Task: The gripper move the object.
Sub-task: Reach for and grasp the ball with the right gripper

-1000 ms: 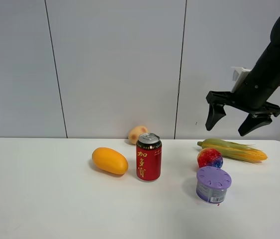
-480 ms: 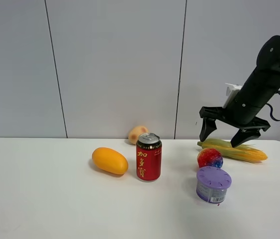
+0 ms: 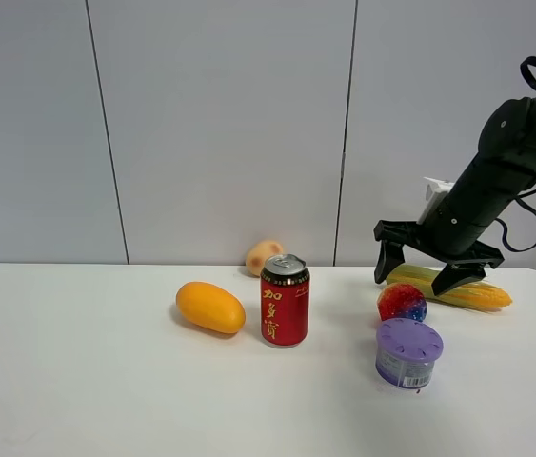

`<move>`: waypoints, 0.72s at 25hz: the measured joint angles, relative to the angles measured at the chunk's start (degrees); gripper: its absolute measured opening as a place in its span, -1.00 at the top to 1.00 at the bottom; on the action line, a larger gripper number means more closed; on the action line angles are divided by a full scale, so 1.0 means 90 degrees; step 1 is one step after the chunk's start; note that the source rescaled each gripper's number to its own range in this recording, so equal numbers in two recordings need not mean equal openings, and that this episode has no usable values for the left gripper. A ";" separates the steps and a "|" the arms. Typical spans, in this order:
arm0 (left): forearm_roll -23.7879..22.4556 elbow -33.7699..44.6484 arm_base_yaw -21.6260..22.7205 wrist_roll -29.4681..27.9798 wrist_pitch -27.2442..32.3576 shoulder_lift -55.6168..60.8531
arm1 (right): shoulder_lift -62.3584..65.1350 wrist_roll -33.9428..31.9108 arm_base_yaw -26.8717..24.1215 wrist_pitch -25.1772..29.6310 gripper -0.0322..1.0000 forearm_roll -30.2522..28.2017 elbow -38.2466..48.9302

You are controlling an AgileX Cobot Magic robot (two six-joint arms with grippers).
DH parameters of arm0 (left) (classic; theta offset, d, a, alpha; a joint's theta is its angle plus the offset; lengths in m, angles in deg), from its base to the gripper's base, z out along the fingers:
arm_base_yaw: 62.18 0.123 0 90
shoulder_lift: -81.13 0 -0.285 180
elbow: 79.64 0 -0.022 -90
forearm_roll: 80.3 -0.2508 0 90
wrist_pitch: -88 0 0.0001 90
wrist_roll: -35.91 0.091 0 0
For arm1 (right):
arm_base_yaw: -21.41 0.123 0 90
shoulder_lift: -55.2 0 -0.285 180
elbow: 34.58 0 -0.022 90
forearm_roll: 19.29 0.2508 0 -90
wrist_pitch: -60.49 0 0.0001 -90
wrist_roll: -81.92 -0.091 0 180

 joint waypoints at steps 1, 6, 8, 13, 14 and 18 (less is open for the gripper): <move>0.0000 0.0000 0.0000 0.0000 0.0000 0.0000 | 0.0000 0.0005 0.0000 -0.0065 -0.01 0.0000 0.0000; 0.0000 0.0000 0.0000 -0.0007 0.0000 0.0000 | -0.0111 0.0008 0.0000 -0.0260 -0.01 0.0000 0.0000; 0.0000 0.0000 0.0000 -0.0007 0.0000 0.0000 | -0.0226 0.0008 0.0000 -0.0260 -0.01 0.0000 0.0000; 0.0000 0.0000 0.0000 -0.0009 0.0000 0.0000 | -0.0496 0.0008 0.0000 -0.0286 -0.01 0.0006 0.0000; 0.0000 0.0000 0.0000 -0.0009 0.0000 0.0000 | -0.0538 0.0008 0.0000 -0.0311 -0.01 0.0006 0.0000; 0.0000 0.0000 0.0000 -0.0009 0.0000 0.0000 | -0.0674 0.0013 0.0000 -0.0440 -0.01 0.0055 0.0000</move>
